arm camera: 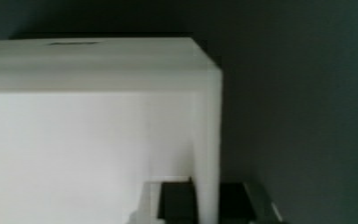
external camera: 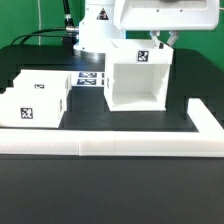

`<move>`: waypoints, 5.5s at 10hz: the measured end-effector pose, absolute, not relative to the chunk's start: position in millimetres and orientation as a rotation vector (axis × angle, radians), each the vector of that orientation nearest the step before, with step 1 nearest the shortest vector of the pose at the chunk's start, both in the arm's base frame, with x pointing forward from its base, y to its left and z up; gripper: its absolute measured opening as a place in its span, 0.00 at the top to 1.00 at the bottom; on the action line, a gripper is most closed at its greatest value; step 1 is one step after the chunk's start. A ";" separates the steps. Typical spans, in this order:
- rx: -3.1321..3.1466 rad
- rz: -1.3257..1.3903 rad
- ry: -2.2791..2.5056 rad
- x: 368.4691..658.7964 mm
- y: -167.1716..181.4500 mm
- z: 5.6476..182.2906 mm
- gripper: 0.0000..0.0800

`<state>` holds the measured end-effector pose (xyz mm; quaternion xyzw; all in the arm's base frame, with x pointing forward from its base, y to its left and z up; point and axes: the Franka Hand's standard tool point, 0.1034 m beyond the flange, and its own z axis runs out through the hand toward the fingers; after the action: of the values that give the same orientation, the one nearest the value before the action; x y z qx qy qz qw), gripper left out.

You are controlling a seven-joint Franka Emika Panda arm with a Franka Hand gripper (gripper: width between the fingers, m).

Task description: Assemble drawer

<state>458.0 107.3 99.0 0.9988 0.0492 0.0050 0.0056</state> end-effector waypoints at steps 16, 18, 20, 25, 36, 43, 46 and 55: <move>3.189 0.282 -0.654 576.3 89.2 101.5 0.95; 3.175 0.298 -0.768 579.3 89.8 104.2 0.94; 3.152 0.299 -0.945 581.5 92.2 106.5 0.94; 3.029 0.391 -1.459 592.6 88.6 102.6 0.92; 2.491 0.205 -2.470 614.1 92.9 104.9 0.92; 2.481 0.186 -2.507 641.2 103.0 107.5 0.92; 2.481 0.159 -2.501 642.2 102.2 106.4 0.92; 2.525 0.196 -2.465 645.4 102.0 111.4 0.19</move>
Offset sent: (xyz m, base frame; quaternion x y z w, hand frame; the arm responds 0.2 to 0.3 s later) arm 0.0544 -0.0160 -0.0097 0.0158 -0.0040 0.0273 0.9995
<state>645.4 102.0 111.4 0.7007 -0.6841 0.0543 -0.1950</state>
